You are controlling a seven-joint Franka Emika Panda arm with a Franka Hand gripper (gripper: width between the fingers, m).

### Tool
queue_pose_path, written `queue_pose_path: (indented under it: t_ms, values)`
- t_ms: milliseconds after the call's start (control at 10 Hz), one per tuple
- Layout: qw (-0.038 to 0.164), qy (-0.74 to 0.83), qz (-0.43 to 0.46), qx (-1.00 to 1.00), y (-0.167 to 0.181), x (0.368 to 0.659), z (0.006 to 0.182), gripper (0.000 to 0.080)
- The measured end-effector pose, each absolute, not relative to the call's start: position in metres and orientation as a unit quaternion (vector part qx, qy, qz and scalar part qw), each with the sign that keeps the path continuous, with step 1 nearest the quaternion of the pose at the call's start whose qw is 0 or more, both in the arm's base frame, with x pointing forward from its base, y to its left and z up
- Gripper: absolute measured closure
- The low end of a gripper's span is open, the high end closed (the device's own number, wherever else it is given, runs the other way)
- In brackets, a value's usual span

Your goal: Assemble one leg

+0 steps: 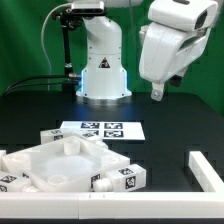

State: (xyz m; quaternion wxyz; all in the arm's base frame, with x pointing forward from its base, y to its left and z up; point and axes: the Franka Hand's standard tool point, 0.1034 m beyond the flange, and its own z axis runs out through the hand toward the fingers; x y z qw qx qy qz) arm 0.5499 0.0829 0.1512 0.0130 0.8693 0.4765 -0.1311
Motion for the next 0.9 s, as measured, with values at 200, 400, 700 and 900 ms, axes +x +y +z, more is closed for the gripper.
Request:
queue_pose_path:
  t_ms: [200,400,700,900]
  values:
    - [0.013,0.477,-0.131,0.869,0.083,0.55,0.151,0.015]
    - [0.013,0.477,-0.131,0.869,0.083,0.55,0.151,0.015]
    - [0.003,0.55,-0.083,0.831,0.059,0.567,0.141,0.015]
    - [-0.005,0.58,-0.06,0.813,0.048,0.58,0.123,0.015]
